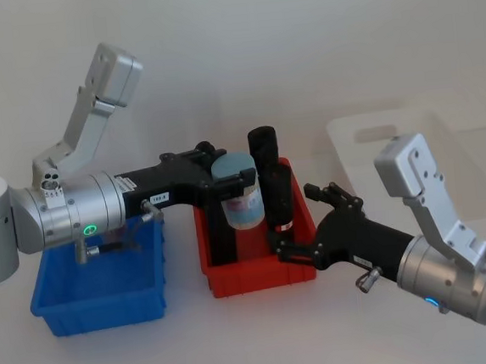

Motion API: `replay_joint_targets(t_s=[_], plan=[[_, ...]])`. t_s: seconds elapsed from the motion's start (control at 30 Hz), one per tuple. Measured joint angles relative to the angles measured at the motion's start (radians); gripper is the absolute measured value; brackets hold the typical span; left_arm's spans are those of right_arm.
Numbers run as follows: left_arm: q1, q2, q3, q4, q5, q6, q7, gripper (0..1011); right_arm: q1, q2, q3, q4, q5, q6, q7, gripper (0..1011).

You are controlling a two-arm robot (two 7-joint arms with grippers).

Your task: Pick the cotton swabs from the blue box and place them into the white box.

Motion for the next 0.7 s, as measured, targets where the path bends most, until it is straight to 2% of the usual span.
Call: replay_joint_targets(t_s=[0.7], plan=[[-0.001, 0.000, 0.000, 0.000, 0.000, 0.000, -0.001, 669, 0.119, -0.075, -0.035, 0.134, -0.034, -0.011, 0.061, 1001]])
